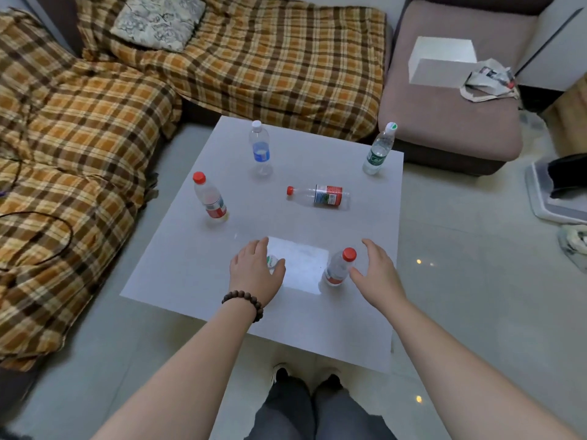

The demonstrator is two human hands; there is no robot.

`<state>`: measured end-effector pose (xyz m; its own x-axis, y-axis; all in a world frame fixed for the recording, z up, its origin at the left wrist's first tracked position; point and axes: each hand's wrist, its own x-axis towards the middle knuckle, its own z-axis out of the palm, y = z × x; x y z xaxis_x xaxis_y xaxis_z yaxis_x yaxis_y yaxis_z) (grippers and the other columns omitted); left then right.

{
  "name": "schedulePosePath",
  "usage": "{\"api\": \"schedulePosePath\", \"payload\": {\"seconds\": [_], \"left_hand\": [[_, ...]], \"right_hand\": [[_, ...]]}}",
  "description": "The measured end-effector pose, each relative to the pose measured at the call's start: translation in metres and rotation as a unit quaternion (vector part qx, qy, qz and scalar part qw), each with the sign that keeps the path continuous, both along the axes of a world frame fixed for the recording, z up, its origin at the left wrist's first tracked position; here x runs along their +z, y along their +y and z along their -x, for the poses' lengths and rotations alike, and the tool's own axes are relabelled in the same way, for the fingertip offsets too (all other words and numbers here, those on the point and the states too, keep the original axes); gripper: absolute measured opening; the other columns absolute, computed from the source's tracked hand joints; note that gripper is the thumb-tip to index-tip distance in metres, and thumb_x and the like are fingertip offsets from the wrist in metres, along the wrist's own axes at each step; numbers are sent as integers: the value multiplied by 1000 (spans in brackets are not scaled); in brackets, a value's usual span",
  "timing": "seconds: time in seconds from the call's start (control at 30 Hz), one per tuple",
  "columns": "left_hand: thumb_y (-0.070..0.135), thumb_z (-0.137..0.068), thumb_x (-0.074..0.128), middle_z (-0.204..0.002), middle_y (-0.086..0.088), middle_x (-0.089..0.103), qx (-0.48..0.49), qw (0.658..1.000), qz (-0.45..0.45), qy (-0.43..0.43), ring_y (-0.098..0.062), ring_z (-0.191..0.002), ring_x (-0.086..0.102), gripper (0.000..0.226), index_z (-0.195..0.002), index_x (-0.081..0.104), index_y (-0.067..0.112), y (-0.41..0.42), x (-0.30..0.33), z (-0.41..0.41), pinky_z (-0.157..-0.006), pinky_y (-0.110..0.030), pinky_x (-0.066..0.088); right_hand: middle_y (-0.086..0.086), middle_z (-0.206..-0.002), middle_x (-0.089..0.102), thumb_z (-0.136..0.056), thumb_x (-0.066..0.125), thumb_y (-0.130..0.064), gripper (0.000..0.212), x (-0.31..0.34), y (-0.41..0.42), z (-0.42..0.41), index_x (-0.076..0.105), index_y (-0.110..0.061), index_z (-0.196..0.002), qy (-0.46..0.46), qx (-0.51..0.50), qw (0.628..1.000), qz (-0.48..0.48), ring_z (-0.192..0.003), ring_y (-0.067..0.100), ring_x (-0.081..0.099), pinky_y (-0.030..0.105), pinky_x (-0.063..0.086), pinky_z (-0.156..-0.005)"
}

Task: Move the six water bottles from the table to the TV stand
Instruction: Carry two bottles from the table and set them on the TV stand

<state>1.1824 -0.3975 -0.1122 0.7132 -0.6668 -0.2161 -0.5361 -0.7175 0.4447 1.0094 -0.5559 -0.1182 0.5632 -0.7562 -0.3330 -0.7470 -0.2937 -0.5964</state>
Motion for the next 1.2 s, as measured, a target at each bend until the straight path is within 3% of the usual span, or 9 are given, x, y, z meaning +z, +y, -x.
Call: {"api": "schedulePosePath", "payload": {"seconds": [0.2, 0.37, 0.5, 0.6, 0.7, 0.9, 1.2], "left_hand": [[43, -78, 72, -152, 1, 29, 116, 980, 93, 132, -18, -141, 28, 89, -148, 23, 18, 8, -57, -10, -115, -36, 26], [34, -69, 83, -155, 7, 26, 203, 947, 133, 210, -14, -142, 27, 103, -150, 19, 25, 2, -110, -11, -111, -28, 24], [33, -69, 83, -144, 7, 42, 214, 941, 132, 225, -16, -132, 41, 91, -143, 31, 28, -5, -142, -15, -110, -36, 36], [30, -72, 80, -118, 7, 58, 199, 947, 139, 211, -17, -111, 54, 63, -125, 46, 27, -10, -150, -16, -95, -32, 46], [31, -72, 80, -111, 8, 59, 186, 948, 158, 206, -12, -104, 54, 55, -118, 50, 25, -16, -141, -18, -92, -29, 45], [35, -70, 81, -111, 11, 59, 110, 961, 172, 187, -10, -102, 54, 55, -116, 51, 28, -35, -83, -18, -86, -24, 41], [46, -66, 81, -107, 8, 61, -9, 970, 166, 175, -16, -101, 58, 53, -106, 51, 28, -84, 1, 27, -87, -36, 51]], "right_hand": [[0, -157, 23, -73, 79, -33, 102, -52, -9, -13, 12, -27, -150, -68, -87, 989, -97, -144, 20, 26, 36, 26, -113], [-3, -156, 25, -68, 84, -28, 113, -105, -10, -26, 6, -33, -150, -119, -140, 977, -105, -141, 16, 30, 27, 26, -108], [-6, -145, 42, -69, 82, -29, 98, -136, -12, -32, 20, -38, -144, -133, -166, 973, -92, -129, 17, 46, 35, 38, -107], [-7, -120, 57, -71, 79, -27, 70, -146, -16, -35, 39, -34, -127, -143, -171, 972, -74, -109, 19, 55, 31, 44, -91], [-6, -104, 57, -72, 78, -23, 52, -141, -18, -34, 43, -32, -109, -153, -175, 970, -69, -97, 20, 55, 27, 40, -80], [-7, -92, 59, -72, 78, -20, 44, -97, -15, -2, 47, -30, -101, -164, -211, 961, -68, -89, 22, 58, 27, 41, -71], [-10, -84, 61, -67, 83, -25, 42, 0, -12, 76, 52, -26, -94, -209, -324, 923, 7, -83, 20, 60, 29, 44, -69]]}}
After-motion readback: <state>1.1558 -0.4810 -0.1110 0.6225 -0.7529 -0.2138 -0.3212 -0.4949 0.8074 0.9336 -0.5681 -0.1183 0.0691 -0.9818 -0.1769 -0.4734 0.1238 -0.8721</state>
